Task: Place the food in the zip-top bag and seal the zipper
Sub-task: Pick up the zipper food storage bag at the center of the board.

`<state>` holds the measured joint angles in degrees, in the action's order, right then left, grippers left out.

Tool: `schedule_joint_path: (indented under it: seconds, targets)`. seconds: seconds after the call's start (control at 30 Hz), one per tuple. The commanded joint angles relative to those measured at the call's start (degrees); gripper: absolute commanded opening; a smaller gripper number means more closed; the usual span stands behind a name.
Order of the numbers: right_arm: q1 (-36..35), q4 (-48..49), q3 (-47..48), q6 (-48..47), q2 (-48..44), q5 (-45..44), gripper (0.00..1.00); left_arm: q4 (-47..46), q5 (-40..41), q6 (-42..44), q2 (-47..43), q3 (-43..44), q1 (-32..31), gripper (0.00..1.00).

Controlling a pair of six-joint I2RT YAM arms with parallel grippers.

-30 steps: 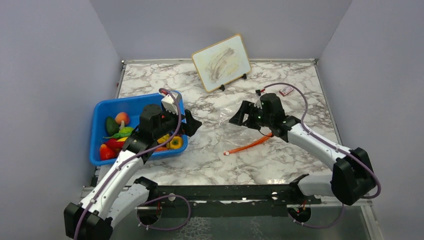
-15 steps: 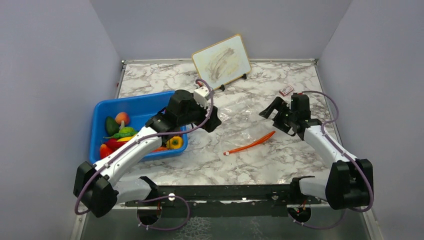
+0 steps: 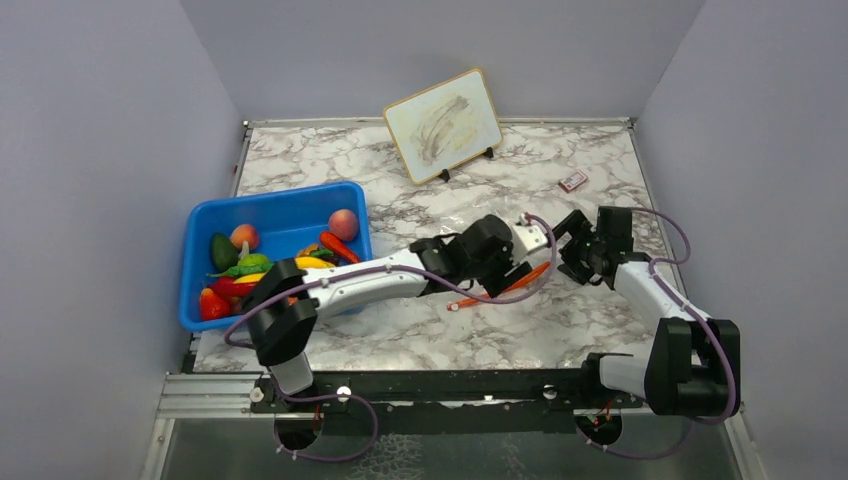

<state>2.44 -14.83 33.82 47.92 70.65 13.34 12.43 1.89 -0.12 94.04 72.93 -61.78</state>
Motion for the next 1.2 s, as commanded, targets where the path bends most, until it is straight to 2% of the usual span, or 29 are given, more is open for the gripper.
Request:
schedule_joint_path:
  seconds: [0.0, 0.4, 0.63, 0.67, 0.73, 0.87, 0.97, 1.17]
  targets:
    - [1.23, 2.27, -0.96, 0.16, -0.71, 0.64, 0.93, 0.48, 1.76, 5.56, 7.22, 3.32, -2.86, 0.64]
    - [1.61, 2.44, -2.23, -0.06, -3.63, 1.15, 0.93, -1.48, 5.68, 8.65, 16.61, 3.2, -3.61, 0.64]
    - [1.62, 2.7, -2.96, -0.39, -4.1, 0.98, 0.93, -4.83, 8.35, 10.02, 17.66, 1.18, -3.61, 0.53]
    - [1.61, 2.7, -3.08, -0.32, -4.39, 0.98, 0.93, -5.06, 8.2, 10.27, 17.74, 1.1, -3.63, 0.5]
    - [1.61, 2.79, -3.54, -0.32, -5.25, 0.71, 0.92, -5.72, 7.7, 10.34, 17.64, 0.57, -3.7, 0.35]
    - [1.61, 2.57, -3.85, 0.19, -7.04, 0.06, 0.9, -6.9, 6.89, 9.61, 16.72, -0.72, -3.79, 0.13]
    - [1.61, 2.02, -3.57, 0.45, -8.28, 0.69, 0.9, -7.29, 5.81, 9.86, 15.46, -1.76, -3.88, 0.0]
    - [1.61, -1.63, -2.83, 0.4, -13.02, -1.85, 0.89, -7.77, 6.97, 9.43, 12.79, -3.09, -3.87, 0.0]
